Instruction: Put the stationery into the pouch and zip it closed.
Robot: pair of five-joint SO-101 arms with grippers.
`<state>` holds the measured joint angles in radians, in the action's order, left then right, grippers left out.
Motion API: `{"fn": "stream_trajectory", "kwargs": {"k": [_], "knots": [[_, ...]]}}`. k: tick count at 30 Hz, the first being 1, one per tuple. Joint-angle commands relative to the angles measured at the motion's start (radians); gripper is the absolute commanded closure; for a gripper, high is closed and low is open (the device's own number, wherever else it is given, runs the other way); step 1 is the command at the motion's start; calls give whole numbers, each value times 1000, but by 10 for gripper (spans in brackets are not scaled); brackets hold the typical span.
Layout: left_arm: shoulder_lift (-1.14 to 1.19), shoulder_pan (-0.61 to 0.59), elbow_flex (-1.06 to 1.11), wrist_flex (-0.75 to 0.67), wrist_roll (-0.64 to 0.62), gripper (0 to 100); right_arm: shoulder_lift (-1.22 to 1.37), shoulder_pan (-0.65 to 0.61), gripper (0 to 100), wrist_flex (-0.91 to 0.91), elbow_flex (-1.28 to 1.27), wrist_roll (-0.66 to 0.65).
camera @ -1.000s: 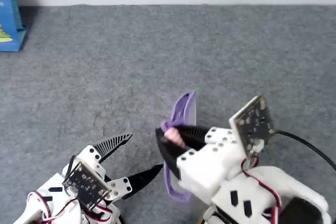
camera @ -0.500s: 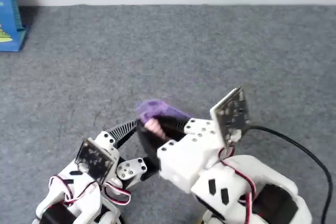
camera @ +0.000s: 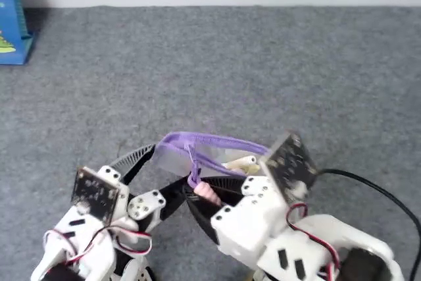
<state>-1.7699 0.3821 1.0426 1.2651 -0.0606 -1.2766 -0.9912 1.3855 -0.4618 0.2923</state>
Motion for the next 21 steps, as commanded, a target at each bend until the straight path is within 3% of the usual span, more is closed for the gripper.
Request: {"fn": "stream_trajectory", "kwargs": {"k": [1, 6, 14, 21], "knots": [[-5, -3, -101, 46, 49, 701, -24, -16, 991, 39, 20, -15], [-5, -2, -120, 54, 83, 701, -35, -67, 991, 134, 20, -18], [-5, 0, -136, 54, 83, 701, -35, -68, 991, 142, 20, -31], [-5, 161, -147, 54, 163, 701, -36, -73, 991, 168, 26, -46]]}}
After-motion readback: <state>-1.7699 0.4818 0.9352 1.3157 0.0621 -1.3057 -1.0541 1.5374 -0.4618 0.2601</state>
